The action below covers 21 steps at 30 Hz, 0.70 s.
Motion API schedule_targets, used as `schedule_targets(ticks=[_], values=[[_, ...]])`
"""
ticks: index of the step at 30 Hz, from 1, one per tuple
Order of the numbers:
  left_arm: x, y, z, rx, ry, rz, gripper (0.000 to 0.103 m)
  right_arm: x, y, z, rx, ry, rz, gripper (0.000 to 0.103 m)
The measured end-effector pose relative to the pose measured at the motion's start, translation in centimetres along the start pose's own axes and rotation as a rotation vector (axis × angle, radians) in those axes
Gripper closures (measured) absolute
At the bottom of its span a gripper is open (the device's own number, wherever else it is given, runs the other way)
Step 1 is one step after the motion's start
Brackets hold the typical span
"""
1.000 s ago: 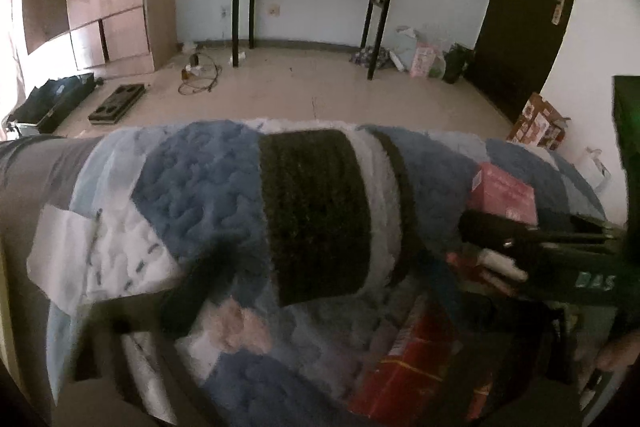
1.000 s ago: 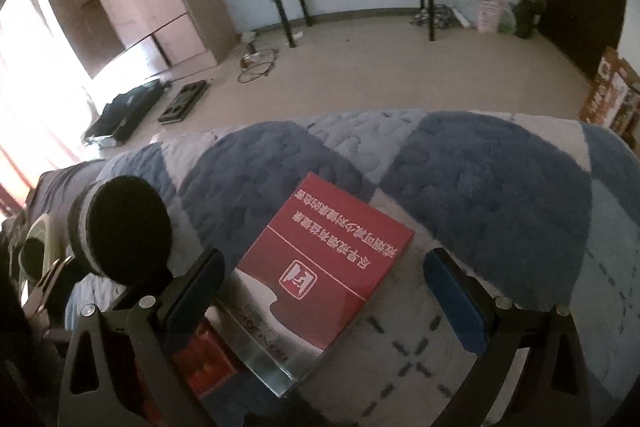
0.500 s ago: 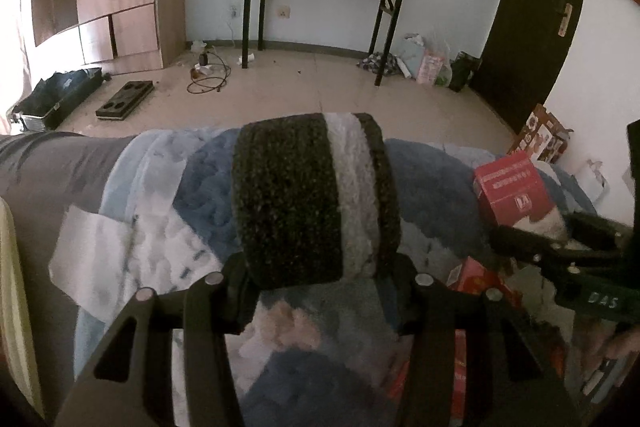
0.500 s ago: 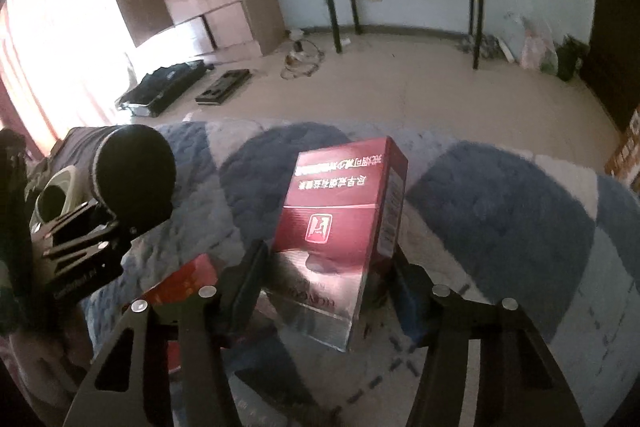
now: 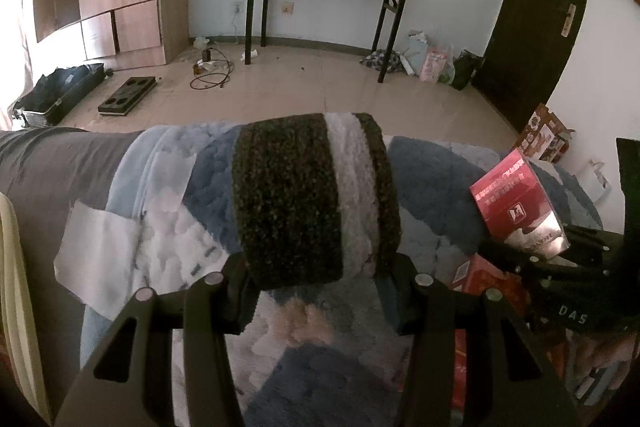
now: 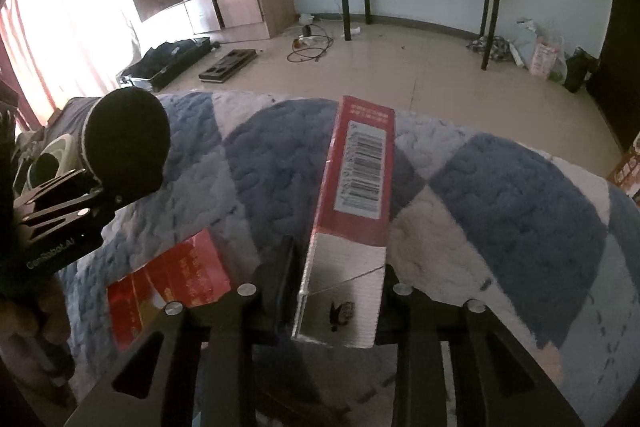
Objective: Organize rigid objects
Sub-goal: 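Carry the foam roll and maroon box into the cream basin and open both tools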
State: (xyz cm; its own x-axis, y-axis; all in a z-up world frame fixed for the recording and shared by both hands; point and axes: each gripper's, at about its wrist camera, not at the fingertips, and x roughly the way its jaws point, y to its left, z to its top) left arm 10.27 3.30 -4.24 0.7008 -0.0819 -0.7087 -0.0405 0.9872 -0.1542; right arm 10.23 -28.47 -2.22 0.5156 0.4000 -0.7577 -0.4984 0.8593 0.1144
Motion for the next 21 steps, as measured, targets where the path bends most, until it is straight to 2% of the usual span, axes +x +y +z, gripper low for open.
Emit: schedule_targets(ticks=[3,12,15,16,17,21], values=[[0.0,0.1,0.0,0.003,0.001,0.000,0.052,0.2,0.2,0.3,0.038,-0.013,0.029,0.062],[-0.3,0.6,0.1,-0.021,-0.021,-0.032,0.052,-0.4,-0.8,-0.5,0.123,-0.085,0.074,0.061],[-0.4,0.3,0.1,-0.010,-0.019,-0.028,0.052,-0.3,-0.8,-0.8,0.130,-0.102,0.095,0.067],[-0.6,0.2,0.1,-0.009,-0.025,-0.026,0.052,-0.3,-0.7,-0.9,0.126,-0.101,0.098,0.077],[-0.9,0.4,0.3,-0.008,-0.029,-0.030,0.052,-0.5,-0.7,-0.9,0.114,-0.091,0.098,0.080],[-1.7,0.4,0.6,0.000,-0.050,-0.027,0.052,-0.6,0.0,-0.8,0.084,-0.100,0.093,0.081]])
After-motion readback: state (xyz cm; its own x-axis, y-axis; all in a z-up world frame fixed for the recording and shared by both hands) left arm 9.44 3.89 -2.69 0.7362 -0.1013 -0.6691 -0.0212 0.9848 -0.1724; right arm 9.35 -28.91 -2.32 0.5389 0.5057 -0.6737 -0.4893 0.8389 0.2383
